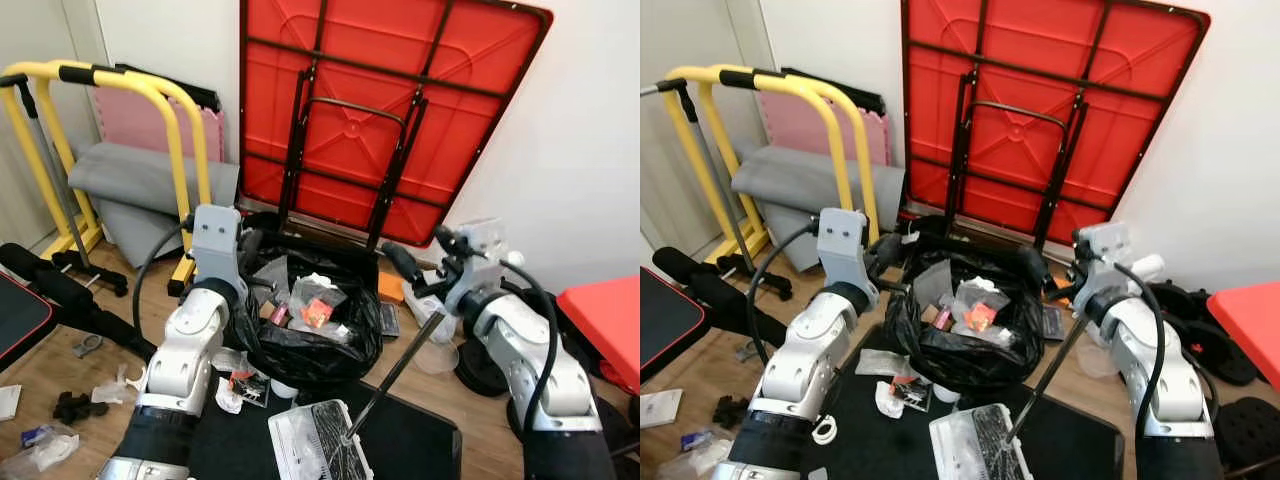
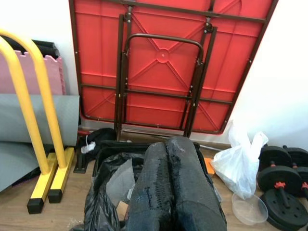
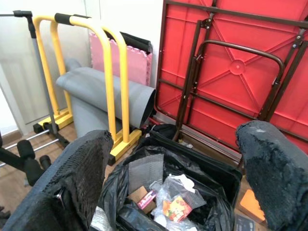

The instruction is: Sweep floor

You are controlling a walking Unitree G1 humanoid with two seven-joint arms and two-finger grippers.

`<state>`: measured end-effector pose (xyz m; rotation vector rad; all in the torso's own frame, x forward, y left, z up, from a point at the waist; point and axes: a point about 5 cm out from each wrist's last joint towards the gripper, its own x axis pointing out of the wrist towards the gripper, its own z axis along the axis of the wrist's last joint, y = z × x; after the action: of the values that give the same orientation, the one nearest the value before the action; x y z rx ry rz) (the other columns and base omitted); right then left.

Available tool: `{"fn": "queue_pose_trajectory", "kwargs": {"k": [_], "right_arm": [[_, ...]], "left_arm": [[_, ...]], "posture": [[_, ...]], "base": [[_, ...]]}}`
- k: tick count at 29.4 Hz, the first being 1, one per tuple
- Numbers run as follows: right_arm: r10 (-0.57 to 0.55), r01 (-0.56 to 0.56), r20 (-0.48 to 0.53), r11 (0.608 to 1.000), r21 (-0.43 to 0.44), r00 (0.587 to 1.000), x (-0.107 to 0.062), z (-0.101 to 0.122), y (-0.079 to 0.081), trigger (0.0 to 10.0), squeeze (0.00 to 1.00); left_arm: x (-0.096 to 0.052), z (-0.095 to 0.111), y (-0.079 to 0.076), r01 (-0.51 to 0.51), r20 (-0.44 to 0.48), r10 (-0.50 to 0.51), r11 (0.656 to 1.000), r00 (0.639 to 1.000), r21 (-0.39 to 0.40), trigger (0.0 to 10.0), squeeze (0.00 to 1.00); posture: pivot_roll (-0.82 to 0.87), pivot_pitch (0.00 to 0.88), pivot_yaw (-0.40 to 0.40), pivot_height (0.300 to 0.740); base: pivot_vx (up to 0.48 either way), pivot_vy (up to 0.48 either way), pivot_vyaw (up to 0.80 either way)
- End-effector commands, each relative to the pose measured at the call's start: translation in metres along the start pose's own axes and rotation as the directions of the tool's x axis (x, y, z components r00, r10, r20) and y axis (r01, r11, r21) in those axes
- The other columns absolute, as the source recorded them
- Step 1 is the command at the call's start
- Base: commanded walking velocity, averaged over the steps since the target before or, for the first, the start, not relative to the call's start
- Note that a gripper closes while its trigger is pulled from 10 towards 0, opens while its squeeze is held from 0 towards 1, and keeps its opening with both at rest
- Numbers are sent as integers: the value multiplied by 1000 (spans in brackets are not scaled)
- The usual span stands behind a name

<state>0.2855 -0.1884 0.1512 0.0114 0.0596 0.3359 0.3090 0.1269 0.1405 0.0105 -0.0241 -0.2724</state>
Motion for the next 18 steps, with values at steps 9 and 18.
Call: {"fn": "queue_pose_trajectory", "kwargs": {"k": [9,18], "right_arm": [[41,-42,28,999,17,999,1,2,10,10000,0],[52,-53,35,998,39,998,0,3,8,10000,0]], "left_arm": [[-1,-5,-5,66,-30,-66,998,997,21,10000,0],[-1,-4,-4,67,-32,-66,997,997,28,10000,0]], "posture": [[-165,2,-155,670],[-164,8,-150,640]], "base": [[0,0,0],[0,0,0]]}}
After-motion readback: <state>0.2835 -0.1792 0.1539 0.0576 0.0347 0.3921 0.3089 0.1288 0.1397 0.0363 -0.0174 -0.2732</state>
